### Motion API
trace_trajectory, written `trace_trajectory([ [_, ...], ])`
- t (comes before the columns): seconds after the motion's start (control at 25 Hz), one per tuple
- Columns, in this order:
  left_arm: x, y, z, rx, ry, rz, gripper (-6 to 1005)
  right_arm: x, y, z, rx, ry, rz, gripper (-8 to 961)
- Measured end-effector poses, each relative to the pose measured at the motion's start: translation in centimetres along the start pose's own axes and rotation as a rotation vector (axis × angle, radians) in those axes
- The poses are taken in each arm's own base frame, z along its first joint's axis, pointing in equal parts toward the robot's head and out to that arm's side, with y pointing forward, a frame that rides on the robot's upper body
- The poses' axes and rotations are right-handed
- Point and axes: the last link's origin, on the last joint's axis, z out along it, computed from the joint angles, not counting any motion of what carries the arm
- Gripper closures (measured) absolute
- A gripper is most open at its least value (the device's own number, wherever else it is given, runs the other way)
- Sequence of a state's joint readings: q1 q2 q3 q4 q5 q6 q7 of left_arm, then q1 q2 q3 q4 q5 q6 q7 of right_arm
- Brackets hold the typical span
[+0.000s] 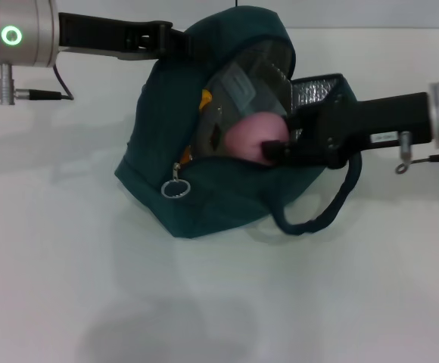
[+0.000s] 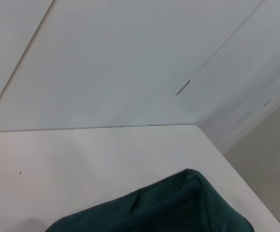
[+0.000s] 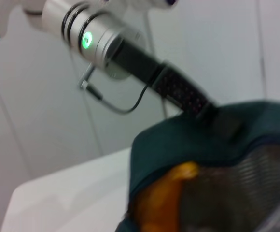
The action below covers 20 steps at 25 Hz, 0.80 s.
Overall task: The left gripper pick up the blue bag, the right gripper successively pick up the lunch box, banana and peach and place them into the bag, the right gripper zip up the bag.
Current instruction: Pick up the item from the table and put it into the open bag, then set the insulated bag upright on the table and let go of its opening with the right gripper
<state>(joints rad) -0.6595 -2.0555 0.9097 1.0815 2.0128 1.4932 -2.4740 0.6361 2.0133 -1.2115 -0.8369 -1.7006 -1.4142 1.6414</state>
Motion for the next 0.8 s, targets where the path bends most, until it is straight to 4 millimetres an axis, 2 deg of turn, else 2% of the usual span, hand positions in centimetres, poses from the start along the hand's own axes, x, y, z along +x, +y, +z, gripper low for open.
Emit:
trace_trajectory([
  [0.2,0.0,-0.1,0.0,0.004,0.002,-0.001,925,0.4,-0.1,-2.9,0.044,-0.093,0.019,384],
  [0.44,0.1,-0.1,-0.1,0.006,0.002,-0.001,924,1.0,0.3,-5.5,0.058,-0.167,0.022,196],
  [0.56,0.0,-0.1,-0.1,0.006,0.004,-0.001,924,2.0,0.6,-6.8,0.085,-0.19,0.015,196],
  [0.68,-0.1,-0.2,0.0,0.005,0.003,-0.008,924,4.0,0.6,-8.1,0.152,-0.165,0.026,197],
  [0.8,-0.3,-0.4,0.0,0.005,0.005,-0.018,923,6.2,0.4,-8.3,0.184,-0.074,0.068,197],
])
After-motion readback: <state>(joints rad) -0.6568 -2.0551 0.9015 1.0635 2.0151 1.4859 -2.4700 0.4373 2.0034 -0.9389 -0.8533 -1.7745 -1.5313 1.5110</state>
